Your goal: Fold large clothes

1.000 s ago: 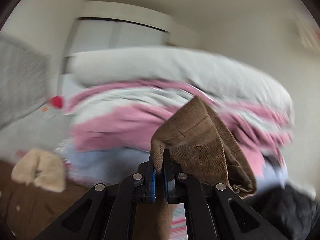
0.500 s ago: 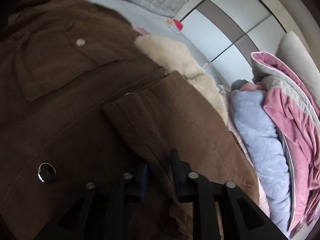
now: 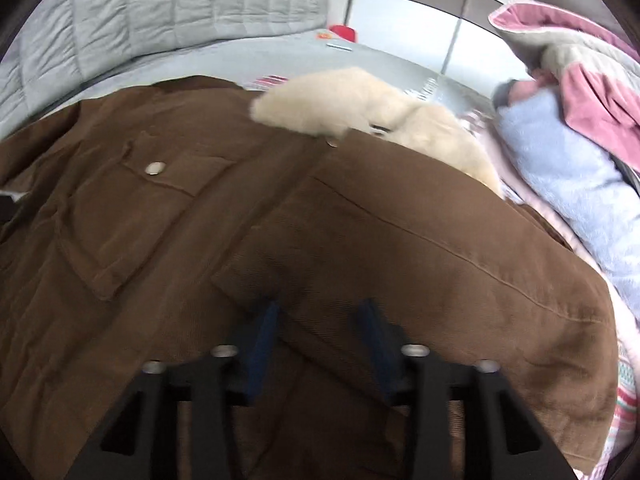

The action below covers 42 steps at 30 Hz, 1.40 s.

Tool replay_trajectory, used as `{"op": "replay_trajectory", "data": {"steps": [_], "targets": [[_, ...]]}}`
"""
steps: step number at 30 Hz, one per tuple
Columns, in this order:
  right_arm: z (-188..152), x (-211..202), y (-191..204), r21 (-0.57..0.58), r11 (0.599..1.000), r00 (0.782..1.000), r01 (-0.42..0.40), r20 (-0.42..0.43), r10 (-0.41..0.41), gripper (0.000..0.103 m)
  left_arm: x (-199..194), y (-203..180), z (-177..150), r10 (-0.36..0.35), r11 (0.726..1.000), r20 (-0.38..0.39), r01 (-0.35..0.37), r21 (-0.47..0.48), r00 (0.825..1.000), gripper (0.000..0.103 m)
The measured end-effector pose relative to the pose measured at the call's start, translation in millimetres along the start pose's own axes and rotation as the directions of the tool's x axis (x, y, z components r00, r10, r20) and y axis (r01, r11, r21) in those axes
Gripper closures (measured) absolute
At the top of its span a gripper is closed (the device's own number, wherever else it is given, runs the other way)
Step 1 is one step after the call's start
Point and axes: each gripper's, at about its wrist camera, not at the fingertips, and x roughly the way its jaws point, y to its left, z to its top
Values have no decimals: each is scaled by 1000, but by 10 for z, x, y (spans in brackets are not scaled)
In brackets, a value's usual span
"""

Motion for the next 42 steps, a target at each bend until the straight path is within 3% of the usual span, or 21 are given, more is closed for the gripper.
{"op": "replay_trajectory", "data": {"steps": [4,6,8,9,10,12,13,15,19,24,28,32,38,41,42], "targets": [[82,27,87,-42,999,1000,23,-2,-23,98,-3,2,0,-7,1000,-4,7,-5,1000,21],[115,-89,-9,39,998,998,-44,47,42,98,-22,10,-2,-16,1000,-2,16,-6,1000,21],[150,-173,-43,77,997,997,-23,79,17,96,-46,15,-3,-12,1000,7,12,-9,1000,21],[167,-195,-8,67,998,997,2,75,-7,88,-61,10,0,-4,1000,16,4,-7,1000,21],[189,-191,46,42,999,998,15,63,-18,66,-76,7,-8,2,1000,22,-2,-3,1000,21],[222,-188,192,-19,1000,998,19,63,-18,37,-84,-20,-18,8,1000,26,-8,10,1000,21],[223,-176,299,-57,998,997,22,73,-18,36,-86,-31,-24,3,1000,23,-3,18,1000,21],[234,-98,387,-84,996,998,29,56,-25,38,-83,-44,-25,-5,1000,18,5,25,1000,21],[246,165,303,-8,999,999,34,-21,-34,81,-75,8,-3,-5,1000,13,5,4,1000,21],[319,-170,199,76,996,996,-53,80,47,95,-99,71,21,-28,999,6,28,-41,1000,21],[388,-318,226,100,987,984,-125,140,110,96,-106,36,-7,-28,999,7,28,-24,1000,21],[356,-135,375,96,985,987,-143,89,135,96,-89,28,-19,-29,999,2,29,-22,1000,21],[251,202,325,211,950,973,-229,23,229,93,-81,57,5,-19,999,8,19,-31,1000,21],[300,76,279,228,937,963,-263,11,268,75,-80,77,14,-21,999,8,22,-31,1000,21],[304,8,251,234,935,963,-266,20,269,63,-84,80,12,-21,999,9,21,-31,1000,21]]}}
